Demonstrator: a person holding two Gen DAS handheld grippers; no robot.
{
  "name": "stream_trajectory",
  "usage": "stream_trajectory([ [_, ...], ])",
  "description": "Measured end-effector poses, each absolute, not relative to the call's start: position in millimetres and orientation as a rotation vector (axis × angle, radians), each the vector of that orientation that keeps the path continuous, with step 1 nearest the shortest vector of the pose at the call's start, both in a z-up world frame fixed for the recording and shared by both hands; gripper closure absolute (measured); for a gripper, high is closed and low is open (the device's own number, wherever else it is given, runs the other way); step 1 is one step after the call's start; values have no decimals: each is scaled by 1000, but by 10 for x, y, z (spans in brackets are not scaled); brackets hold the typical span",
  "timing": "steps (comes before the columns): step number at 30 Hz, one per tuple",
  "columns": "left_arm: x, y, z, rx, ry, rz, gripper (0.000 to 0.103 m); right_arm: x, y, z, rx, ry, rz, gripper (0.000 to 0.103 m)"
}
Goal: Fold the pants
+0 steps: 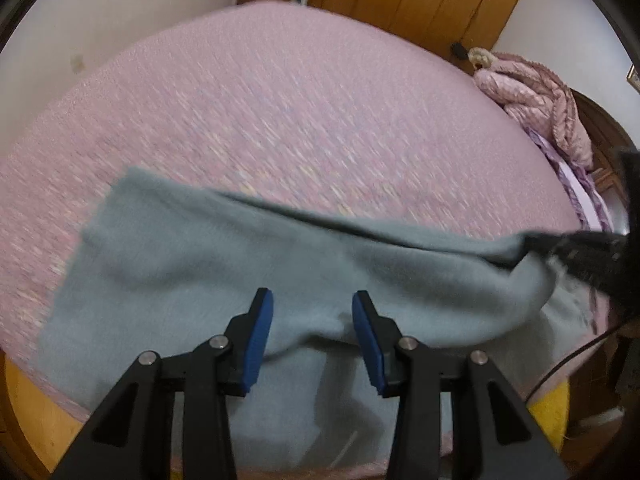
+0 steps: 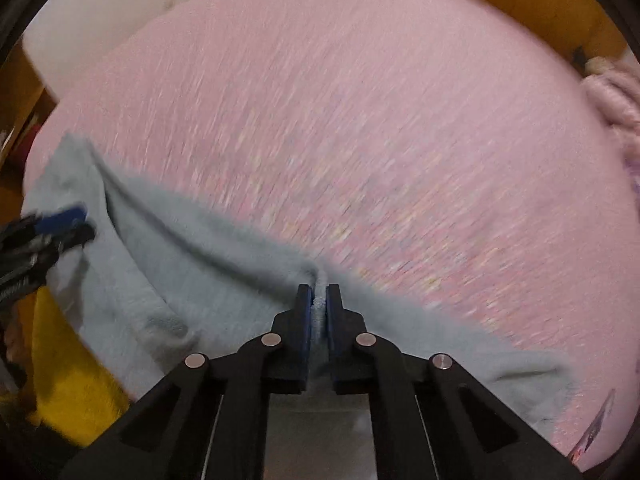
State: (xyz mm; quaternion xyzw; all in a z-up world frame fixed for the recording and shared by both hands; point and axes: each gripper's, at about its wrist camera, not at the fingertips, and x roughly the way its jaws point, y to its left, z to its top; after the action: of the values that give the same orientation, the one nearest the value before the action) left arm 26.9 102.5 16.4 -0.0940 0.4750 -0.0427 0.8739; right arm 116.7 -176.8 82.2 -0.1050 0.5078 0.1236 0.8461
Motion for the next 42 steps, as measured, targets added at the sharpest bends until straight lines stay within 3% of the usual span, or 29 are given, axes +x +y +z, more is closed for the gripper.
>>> stream_trajectory([
  [2,276,1111,187,-165,967,-34,59,1212,-1766,957,-249,972,226,96],
  [6,334,1394,87,-186,1000,59,59,1471,-1701,859,-248,969,209,96],
  [9,318,1570,51,-220,997,90,69,1691,-1687,614,-220,1006,196,96],
  [13,320,1749,96,-230,987,136,70,1864,-1744,323,-180,1051,179,95],
  [19,334,1989,224,-209,938,169,69,2004,-1802,422,-91,1014,165,95],
  [24,448,2174,242,-224,940,126,69,1706,-2079,827,40,958,186,88],
  [26,503,2208,207,-233,956,91,69,1587,-2099,776,61,989,204,82],
  [36,820,2075,104,-232,1002,-21,68,795,-2176,257,43,1147,203,81],
  [42,896,1919,54,-147,1008,-14,69,631,-2150,165,84,1049,207,76],
])
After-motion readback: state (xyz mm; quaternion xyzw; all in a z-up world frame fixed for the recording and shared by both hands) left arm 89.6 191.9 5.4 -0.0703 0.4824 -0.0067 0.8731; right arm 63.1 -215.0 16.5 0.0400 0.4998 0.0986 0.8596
